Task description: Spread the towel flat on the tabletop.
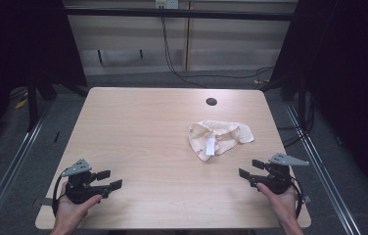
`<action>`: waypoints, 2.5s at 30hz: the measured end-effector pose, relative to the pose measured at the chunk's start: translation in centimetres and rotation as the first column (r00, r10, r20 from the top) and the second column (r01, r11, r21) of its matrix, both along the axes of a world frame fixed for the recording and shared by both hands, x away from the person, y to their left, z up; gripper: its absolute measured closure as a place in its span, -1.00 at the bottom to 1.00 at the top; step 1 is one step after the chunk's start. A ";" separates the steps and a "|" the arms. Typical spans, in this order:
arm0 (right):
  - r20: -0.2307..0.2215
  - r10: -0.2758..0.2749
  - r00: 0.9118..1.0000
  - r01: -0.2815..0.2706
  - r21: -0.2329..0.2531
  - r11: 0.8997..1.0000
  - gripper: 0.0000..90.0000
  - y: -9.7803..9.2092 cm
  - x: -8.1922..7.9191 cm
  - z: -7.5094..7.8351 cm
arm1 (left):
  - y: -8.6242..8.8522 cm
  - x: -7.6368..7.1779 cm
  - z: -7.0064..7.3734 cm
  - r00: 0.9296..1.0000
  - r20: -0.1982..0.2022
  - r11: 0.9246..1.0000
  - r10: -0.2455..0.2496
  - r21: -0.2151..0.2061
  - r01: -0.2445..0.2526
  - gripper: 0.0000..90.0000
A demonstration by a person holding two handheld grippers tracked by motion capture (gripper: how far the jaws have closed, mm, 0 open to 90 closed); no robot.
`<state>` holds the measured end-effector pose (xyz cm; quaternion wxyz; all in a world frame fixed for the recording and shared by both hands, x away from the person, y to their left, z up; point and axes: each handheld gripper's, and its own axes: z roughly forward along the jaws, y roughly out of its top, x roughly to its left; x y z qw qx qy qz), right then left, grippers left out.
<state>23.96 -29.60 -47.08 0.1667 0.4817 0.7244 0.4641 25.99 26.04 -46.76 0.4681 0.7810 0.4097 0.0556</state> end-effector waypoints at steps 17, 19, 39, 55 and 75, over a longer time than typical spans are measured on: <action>-0.071 0.087 0.994 -0.088 -0.004 0.996 -0.34 1.7 6.1 1.5 | -0.6 0.5 -0.3 1.000 0.008 0.999 -0.023 0.039 0.022 -0.40; -0.064 0.097 0.993 -0.099 -0.031 0.995 -0.37 2.4 6.8 1.9 | -0.4 0.6 -0.3 1.000 0.010 0.999 -0.011 0.042 0.011 -0.42; -0.158 0.141 0.977 -0.158 -0.100 0.982 -0.17 3.0 14.0 -0.2 | -0.2 0.6 -0.2 1.000 0.029 0.996 -0.003 0.090 0.001 -0.41; -0.195 0.102 0.975 -0.134 -0.157 0.978 0.18 4.0 14.9 -3.2 | -0.4 0.7 -0.4 0.998 -0.009 0.998 -0.055 0.044 0.055 -0.33; -0.174 0.187 0.967 -0.206 -0.101 0.973 0.99 7.1 12.8 -3.7 | -1.1 0.9 -0.4 0.998 0.004 0.995 -0.061 0.083 0.061 -0.32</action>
